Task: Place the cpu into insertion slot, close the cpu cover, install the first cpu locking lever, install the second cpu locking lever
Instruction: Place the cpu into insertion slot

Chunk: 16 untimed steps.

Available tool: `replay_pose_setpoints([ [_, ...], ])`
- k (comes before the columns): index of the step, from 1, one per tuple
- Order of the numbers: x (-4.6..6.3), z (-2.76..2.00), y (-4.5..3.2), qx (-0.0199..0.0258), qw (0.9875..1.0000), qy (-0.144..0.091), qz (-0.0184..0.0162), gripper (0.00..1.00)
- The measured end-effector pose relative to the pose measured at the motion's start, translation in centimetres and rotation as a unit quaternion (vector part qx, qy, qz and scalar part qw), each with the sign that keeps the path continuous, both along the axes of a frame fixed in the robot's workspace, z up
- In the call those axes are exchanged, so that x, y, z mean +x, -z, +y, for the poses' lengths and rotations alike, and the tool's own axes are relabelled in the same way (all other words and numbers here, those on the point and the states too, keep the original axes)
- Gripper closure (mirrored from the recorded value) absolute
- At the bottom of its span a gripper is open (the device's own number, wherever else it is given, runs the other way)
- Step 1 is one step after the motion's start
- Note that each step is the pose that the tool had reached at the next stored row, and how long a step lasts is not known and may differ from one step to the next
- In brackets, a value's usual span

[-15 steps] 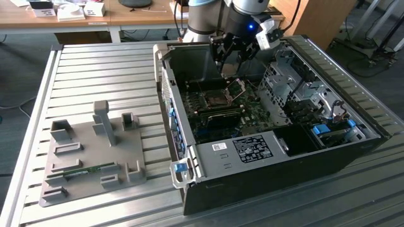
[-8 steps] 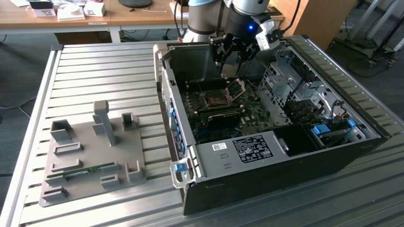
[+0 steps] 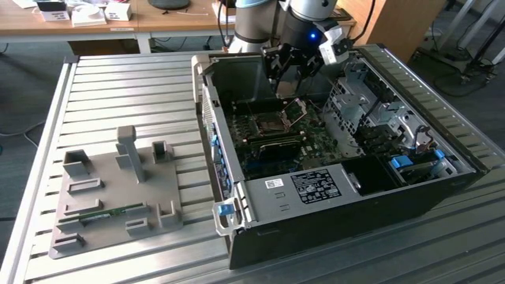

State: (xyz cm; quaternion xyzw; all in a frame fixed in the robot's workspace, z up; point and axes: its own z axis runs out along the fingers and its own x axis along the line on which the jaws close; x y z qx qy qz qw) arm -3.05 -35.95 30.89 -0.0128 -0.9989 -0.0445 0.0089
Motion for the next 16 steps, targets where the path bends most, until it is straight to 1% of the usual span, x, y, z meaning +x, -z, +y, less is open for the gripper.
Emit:
replay_pose_setpoints([
  [10, -0.2, 0.00, 1.05, -0.0001, 1.0000, 0.000, -0.0002, 0.46],
  [16, -0.2, 0.00, 1.09, 0.0000, 1.0000, 0.000, -0.0003, 0.46],
])
